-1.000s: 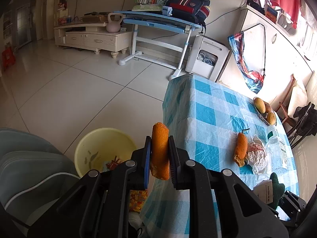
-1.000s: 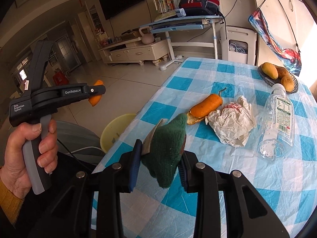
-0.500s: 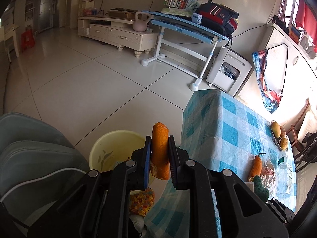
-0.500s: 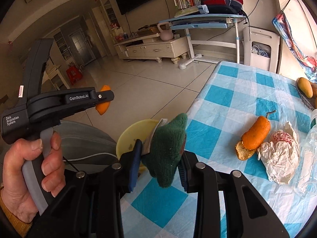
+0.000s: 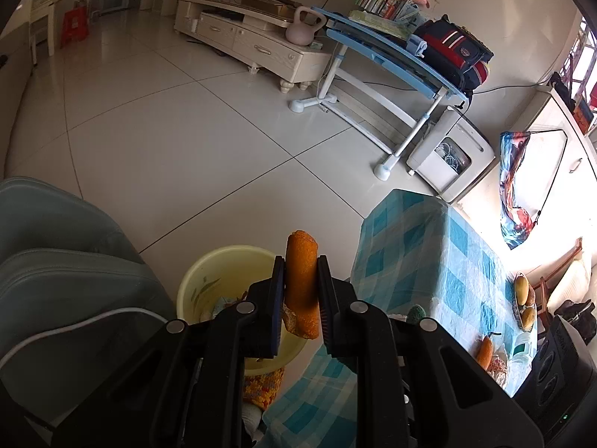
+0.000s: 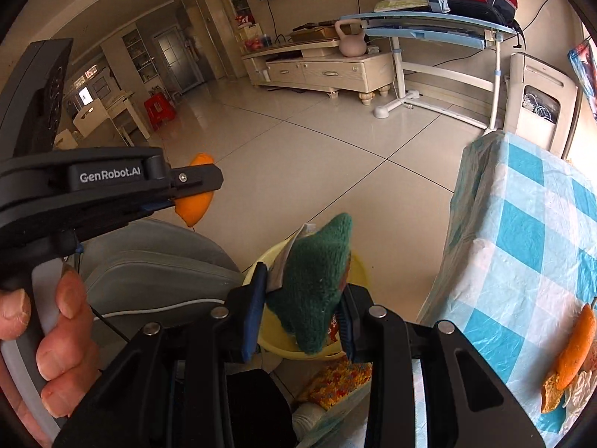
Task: Collect trash
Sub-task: 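Open both tools to drop the cloth and peel into the bucket, then move both open tools back over the table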
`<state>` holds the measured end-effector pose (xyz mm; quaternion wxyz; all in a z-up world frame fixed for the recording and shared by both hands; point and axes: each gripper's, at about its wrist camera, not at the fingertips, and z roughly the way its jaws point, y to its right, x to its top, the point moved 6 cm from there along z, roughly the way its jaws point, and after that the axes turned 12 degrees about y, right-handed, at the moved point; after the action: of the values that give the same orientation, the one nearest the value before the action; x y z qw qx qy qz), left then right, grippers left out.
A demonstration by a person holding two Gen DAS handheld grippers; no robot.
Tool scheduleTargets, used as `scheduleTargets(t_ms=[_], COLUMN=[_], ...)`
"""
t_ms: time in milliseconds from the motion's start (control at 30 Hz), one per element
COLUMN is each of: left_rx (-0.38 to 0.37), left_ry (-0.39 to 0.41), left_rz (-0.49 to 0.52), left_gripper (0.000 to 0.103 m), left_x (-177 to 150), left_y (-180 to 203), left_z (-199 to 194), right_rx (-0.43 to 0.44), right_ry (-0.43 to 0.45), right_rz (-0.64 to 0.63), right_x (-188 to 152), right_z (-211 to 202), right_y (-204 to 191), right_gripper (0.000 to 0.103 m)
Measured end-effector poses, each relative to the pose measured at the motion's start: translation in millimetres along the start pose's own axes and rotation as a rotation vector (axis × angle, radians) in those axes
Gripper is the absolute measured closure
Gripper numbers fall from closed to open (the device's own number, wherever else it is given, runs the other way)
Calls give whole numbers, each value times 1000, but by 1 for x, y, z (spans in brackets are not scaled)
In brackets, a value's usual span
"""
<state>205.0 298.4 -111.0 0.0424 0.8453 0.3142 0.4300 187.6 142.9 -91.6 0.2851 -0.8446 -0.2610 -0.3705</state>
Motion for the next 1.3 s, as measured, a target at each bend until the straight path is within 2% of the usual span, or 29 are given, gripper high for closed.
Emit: scheduleTargets(t_ms=[167, 367, 500, 600, 633, 933, 1300], left_rx=[18, 52, 66, 77, 82, 86, 83], left_ry=[-13, -20, -34, -37, -32, -16, 34], left_rz=[-82, -127, -140, -156, -154, -124, 37], left_gripper=[86, 86, 86, 72, 68, 58, 51], left_x=[0, 0, -1, -1, -1, 0, -6], left_y=[-15, -26, -31, -34, -34, -26, 10], left_z=[11, 23, 32, 36, 37, 35, 20], right_rx=[9, 16, -4, -24, -27, -39, -128], right_ry=[-42, -81, -103, -118, -117, -59, 65], right_rz=[-21, -40, -39, -35, -32, -22, -10], right_x=[4, 6, 3, 1, 1, 0, -27], right_z=[26, 52, 61, 63, 61, 13, -71], right_y=[-10, -15, -13, -10, -7, 6, 42], right_gripper=[69, 68, 56, 53, 51, 43, 40])
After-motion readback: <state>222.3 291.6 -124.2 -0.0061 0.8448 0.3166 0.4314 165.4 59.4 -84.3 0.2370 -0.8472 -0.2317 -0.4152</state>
